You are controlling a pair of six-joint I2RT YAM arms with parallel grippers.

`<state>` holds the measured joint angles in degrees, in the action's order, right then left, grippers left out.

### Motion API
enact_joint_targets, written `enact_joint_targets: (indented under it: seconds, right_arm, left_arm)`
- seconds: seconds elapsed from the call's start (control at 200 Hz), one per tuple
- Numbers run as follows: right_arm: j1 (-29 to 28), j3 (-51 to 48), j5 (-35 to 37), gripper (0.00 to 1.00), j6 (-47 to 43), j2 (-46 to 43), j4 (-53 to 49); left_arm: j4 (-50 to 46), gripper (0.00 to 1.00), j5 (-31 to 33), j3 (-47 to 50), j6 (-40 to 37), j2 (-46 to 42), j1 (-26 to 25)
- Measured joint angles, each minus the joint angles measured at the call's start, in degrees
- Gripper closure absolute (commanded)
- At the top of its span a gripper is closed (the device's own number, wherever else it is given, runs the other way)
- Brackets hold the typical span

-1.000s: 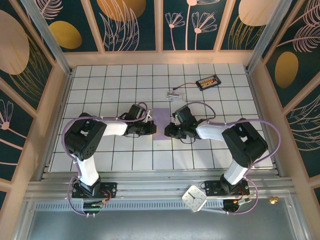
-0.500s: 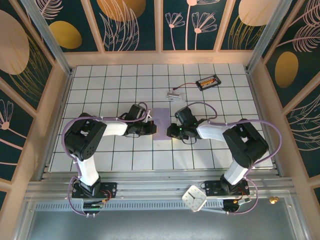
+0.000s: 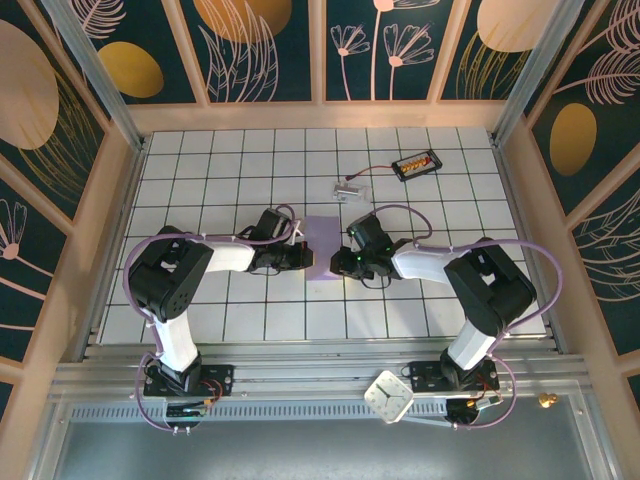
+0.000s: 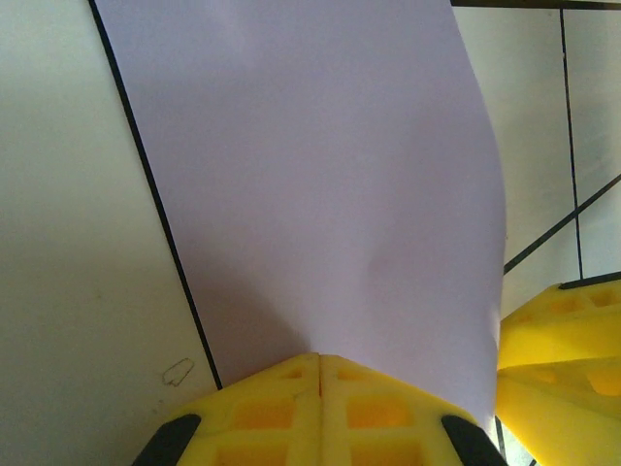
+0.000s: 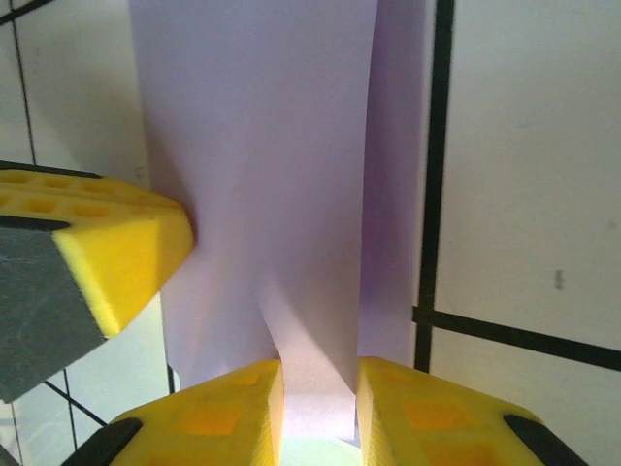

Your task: Fold a paper plane with a square sheet of paper (pick it up from the middle)

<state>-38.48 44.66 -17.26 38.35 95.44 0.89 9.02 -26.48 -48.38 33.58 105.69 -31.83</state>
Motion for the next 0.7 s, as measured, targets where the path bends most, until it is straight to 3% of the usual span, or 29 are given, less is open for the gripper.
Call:
enact_joint_targets:
  seconds: [0.701]
  right_arm:
    - [3.6, -4.5, -8.1, 0.65, 2.8, 0.0, 12.8]
  left_arm:
    - [0.2, 1.00, 0.0, 0.1, 0.0, 0.0, 0.0]
